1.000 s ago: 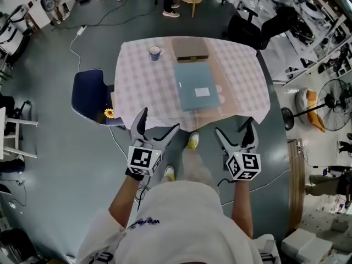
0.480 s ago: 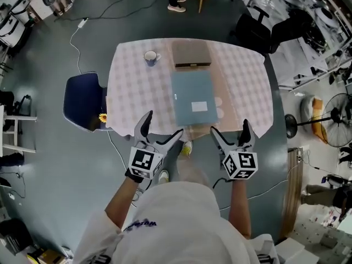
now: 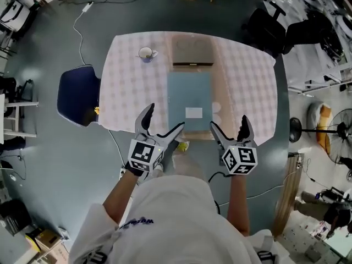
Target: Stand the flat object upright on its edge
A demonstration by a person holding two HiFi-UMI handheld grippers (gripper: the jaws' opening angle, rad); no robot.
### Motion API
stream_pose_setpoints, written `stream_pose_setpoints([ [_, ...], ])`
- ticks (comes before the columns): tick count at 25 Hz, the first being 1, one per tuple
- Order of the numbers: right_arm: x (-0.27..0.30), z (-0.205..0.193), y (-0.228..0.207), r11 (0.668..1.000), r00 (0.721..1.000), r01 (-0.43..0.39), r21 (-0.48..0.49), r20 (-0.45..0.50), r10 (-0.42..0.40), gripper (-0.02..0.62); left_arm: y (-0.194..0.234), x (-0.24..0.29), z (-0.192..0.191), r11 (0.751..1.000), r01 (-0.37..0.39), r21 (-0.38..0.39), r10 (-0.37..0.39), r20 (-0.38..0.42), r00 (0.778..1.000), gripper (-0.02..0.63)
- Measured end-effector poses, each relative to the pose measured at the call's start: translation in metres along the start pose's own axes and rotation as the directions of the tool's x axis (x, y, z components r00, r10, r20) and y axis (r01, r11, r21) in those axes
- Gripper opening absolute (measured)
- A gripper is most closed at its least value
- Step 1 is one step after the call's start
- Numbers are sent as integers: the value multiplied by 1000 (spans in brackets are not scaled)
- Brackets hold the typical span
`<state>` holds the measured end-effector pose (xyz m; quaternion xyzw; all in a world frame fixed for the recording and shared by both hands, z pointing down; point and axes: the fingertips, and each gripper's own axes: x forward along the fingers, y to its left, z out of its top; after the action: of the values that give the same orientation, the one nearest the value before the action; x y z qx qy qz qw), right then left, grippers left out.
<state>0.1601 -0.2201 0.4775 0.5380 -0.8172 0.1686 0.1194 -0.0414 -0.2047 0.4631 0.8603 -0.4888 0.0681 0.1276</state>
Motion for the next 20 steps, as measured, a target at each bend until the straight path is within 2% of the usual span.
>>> stream_pose_setpoints([
  [6,32,-25,-32,997,995,-45,58,-90,50,575,17,42,-16,997,-73,-32,71,-42,997,477],
  [10,66,-25,-43,991,990,-93,100,-98,103,569,31,66,-22,995,-90,-44,87,-63,994,474],
  [16,117,-23,-52,994,990,-94,57,-104,99,563,65,89,-42,993,-84,-78,76,-99,992,466],
  [20,138,-32,-53,994,988,-87,69,-120,95,552,86,108,-76,991,-49,-126,27,-170,985,457],
])
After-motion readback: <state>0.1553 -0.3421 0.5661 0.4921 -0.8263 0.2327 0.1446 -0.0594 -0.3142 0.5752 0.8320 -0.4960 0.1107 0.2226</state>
